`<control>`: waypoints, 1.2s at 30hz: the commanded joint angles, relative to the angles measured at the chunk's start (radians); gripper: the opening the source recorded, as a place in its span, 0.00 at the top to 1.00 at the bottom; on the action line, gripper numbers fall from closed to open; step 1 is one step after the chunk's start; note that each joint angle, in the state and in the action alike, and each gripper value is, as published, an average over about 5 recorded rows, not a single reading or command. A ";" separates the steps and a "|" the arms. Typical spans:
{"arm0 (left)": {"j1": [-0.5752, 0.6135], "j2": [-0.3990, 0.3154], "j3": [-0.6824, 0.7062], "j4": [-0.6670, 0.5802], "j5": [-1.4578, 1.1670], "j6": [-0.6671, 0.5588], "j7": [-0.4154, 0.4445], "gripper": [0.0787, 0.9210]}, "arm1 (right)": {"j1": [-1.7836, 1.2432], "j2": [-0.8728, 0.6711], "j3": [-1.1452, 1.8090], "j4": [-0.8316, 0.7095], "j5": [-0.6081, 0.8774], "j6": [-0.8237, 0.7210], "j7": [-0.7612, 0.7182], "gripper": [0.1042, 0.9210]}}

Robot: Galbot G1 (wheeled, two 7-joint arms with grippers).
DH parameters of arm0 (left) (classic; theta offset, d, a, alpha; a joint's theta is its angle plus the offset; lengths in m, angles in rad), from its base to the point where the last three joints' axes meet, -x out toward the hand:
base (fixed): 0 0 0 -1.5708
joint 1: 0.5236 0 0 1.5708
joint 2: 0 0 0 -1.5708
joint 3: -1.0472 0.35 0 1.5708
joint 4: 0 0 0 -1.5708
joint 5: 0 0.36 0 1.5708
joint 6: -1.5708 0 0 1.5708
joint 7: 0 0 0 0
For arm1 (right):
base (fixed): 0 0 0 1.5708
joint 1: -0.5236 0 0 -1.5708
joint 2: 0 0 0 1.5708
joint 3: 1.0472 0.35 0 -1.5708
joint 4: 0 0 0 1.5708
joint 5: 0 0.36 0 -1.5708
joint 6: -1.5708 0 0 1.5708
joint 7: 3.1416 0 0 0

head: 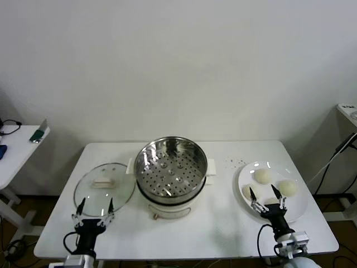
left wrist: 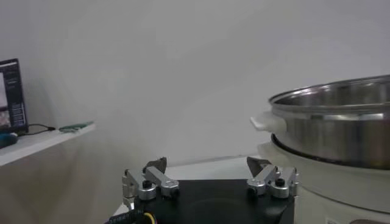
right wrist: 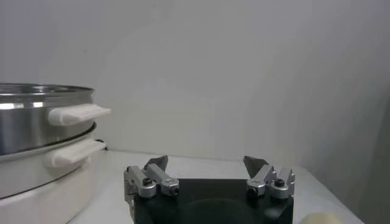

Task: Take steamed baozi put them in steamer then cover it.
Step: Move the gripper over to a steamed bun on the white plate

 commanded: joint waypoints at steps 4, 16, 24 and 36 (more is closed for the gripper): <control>-0.001 0.004 0.012 -0.012 0.001 0.026 -0.050 0.12 | 0.121 -0.290 -0.017 -0.057 -0.053 -0.134 -0.216 0.12; -0.004 0.028 0.016 -0.002 -0.010 0.020 -0.068 0.12 | 0.494 -0.781 -0.267 -0.356 -0.223 -0.173 -0.768 0.12; -0.011 0.033 0.020 0.017 -0.015 0.017 -0.068 0.12 | 0.984 -0.819 -0.732 -0.546 -0.328 -0.119 -0.912 0.12; -0.059 0.048 0.024 0.026 -0.010 0.063 -0.081 0.12 | 1.522 -0.565 -1.318 -0.958 -0.426 -0.005 -0.974 0.12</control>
